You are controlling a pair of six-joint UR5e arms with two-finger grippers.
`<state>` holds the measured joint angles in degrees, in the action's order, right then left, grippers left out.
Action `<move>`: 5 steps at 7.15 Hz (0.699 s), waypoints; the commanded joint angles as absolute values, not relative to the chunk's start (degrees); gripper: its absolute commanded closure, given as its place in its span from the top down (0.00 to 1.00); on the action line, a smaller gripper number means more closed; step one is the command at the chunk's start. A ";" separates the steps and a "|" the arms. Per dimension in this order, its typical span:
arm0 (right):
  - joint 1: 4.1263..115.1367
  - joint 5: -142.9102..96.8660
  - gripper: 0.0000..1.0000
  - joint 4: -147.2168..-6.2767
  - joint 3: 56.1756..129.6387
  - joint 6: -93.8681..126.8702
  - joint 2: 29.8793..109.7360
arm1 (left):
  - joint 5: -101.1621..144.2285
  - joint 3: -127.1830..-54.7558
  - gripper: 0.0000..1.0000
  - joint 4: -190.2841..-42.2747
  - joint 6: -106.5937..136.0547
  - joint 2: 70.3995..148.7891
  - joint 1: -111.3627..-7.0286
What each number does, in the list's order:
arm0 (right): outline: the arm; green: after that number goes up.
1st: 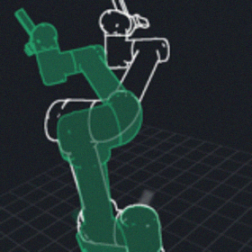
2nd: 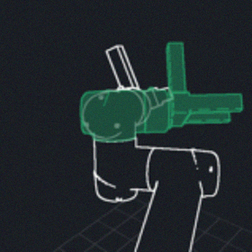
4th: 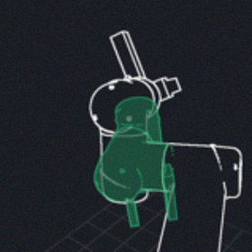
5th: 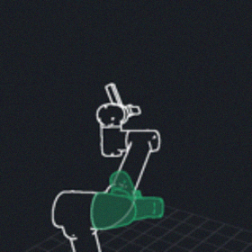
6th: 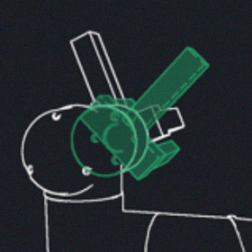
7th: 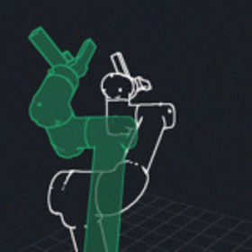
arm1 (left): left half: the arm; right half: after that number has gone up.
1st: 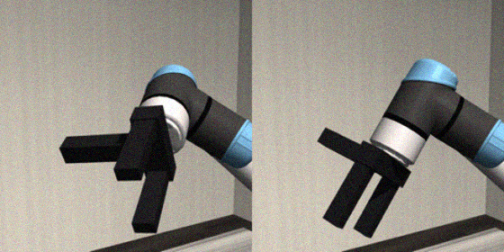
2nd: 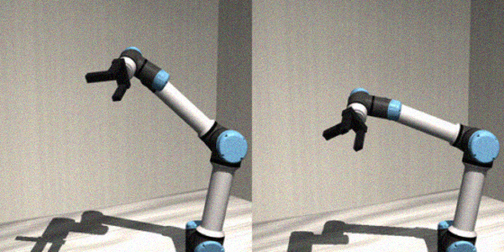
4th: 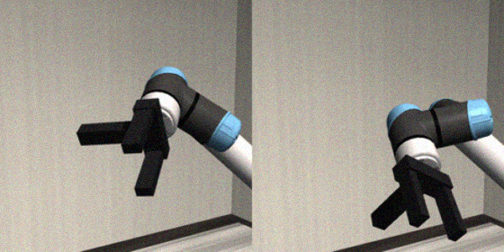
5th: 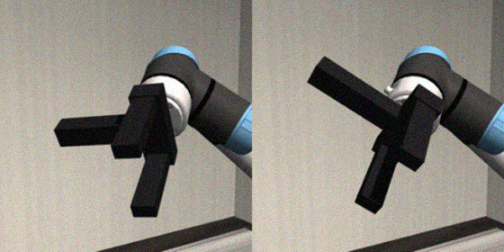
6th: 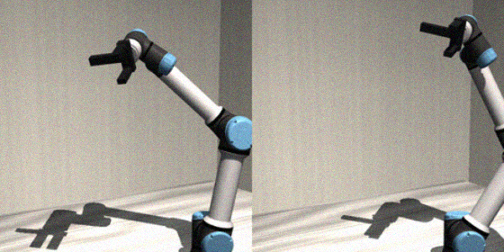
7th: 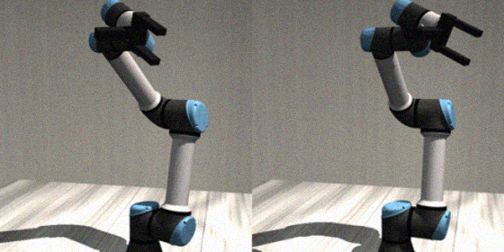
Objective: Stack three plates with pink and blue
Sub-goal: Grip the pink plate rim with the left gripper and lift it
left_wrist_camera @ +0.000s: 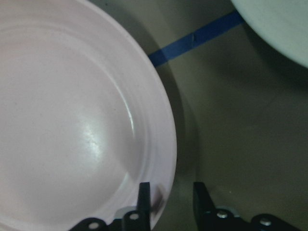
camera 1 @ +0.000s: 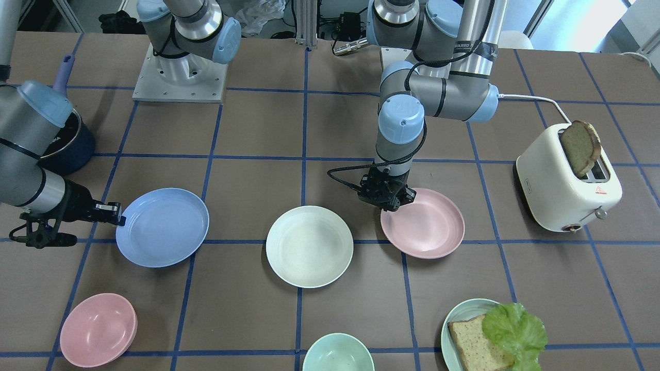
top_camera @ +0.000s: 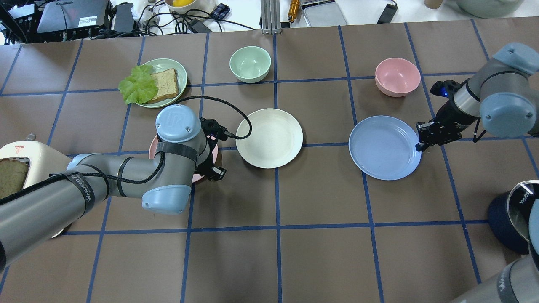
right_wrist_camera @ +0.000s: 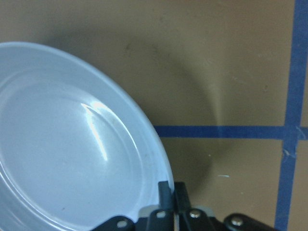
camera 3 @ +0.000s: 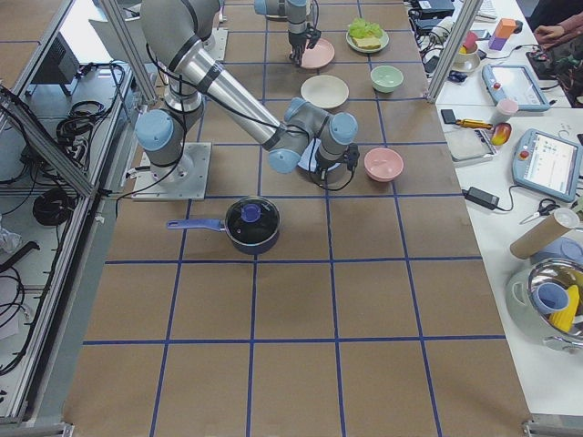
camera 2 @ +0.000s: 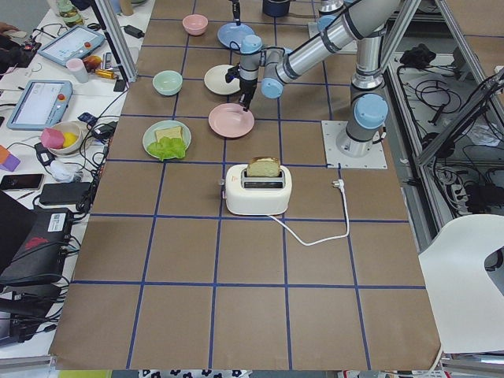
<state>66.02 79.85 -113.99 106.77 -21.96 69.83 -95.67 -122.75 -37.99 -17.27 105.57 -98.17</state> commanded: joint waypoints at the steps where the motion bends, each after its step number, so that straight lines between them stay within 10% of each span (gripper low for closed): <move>1: 66.01 79.89 0.00 -112.15 105.21 -21.97 69.87 | -97.98 -121.30 0.00 -34.98 -16.79 105.12 -98.17; 5: 66.09 79.89 0.00 -109.01 102.32 -21.88 69.79 | -99.67 -100.01 0.00 -54.59 -5.27 106.42 -105.96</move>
